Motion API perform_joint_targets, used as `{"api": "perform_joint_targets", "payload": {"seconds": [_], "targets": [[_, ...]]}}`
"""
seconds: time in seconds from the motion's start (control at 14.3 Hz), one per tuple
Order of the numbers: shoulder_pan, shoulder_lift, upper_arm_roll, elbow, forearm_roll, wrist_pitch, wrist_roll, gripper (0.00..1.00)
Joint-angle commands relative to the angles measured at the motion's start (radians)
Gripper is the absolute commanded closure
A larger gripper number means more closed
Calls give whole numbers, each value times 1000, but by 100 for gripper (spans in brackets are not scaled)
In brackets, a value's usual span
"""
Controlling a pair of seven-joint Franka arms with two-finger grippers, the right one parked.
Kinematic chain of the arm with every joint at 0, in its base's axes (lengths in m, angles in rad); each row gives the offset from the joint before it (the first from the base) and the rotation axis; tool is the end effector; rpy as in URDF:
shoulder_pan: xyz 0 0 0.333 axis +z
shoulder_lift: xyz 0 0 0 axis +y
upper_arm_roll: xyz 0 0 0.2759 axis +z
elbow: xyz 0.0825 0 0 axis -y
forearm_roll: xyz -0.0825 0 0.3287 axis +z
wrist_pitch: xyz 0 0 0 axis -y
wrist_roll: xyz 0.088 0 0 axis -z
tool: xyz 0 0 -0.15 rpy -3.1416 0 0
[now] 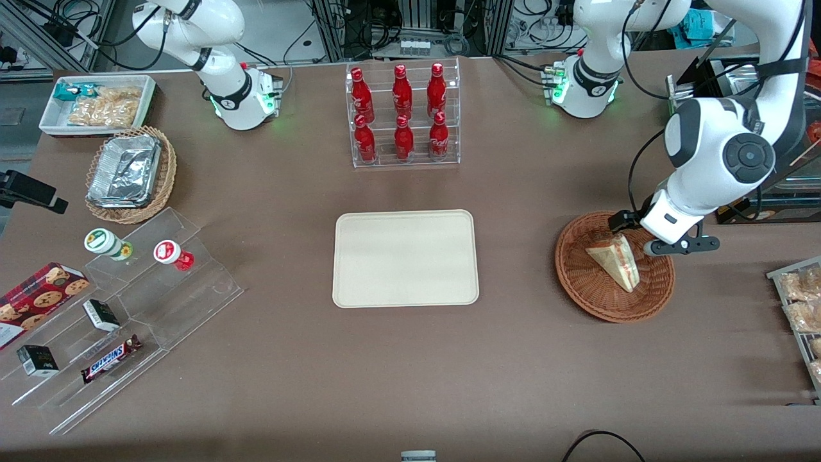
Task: Place sandwich from basket to tray
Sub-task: 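Lower the open left gripper over the wrapped sandwich in the wicker basket, then close the left gripper on the sandwich and lift it from the basket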
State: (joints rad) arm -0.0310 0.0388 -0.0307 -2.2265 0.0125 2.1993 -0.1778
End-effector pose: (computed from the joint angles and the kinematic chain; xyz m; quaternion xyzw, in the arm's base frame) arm 0.4756 -0.0285 0.3030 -0.9980 -0.0541 0.0322 0.0082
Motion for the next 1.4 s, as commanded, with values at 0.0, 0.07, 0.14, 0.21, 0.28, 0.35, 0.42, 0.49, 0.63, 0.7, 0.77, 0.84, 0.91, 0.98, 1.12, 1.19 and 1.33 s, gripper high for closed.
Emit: {"api": "perform_joint_targets", "payload": {"seconds": [0.0,0.07,0.14,0.21,0.28,0.35,0.42,0.49,0.63,0.7,0.77,0.84,0.91,0.98,1.12,1.19,1.33], "targets": [[10,-31,-2,-56,6,63,-174,0],[10,-21,-2,-58,4,75,-269,0],[10,-11,-3,-56,4,86,-352,0],[8,4,-3,-58,3,109,-435,0],[8,13,-3,-58,1,126,-507,0],[8,27,-3,-56,-5,140,-570,0],[5,39,-3,-58,-6,170,-635,0],[5,56,-3,-58,-6,193,-679,0],[3,87,-3,-56,-6,224,-712,0],[2,107,-3,-58,-6,247,-715,0],[0,125,-5,-56,-9,261,-718,0],[0,142,-5,-56,-9,273,-724,0],[0,159,-5,-56,-11,278,-724,0],[0,174,-5,-56,-11,278,-724,0],[0,196,-5,-51,-11,278,-724,22],[0,203,-6,-50,-11,278,-724,43],[0,194,-6,-47,-11,266,-720,84]]}}
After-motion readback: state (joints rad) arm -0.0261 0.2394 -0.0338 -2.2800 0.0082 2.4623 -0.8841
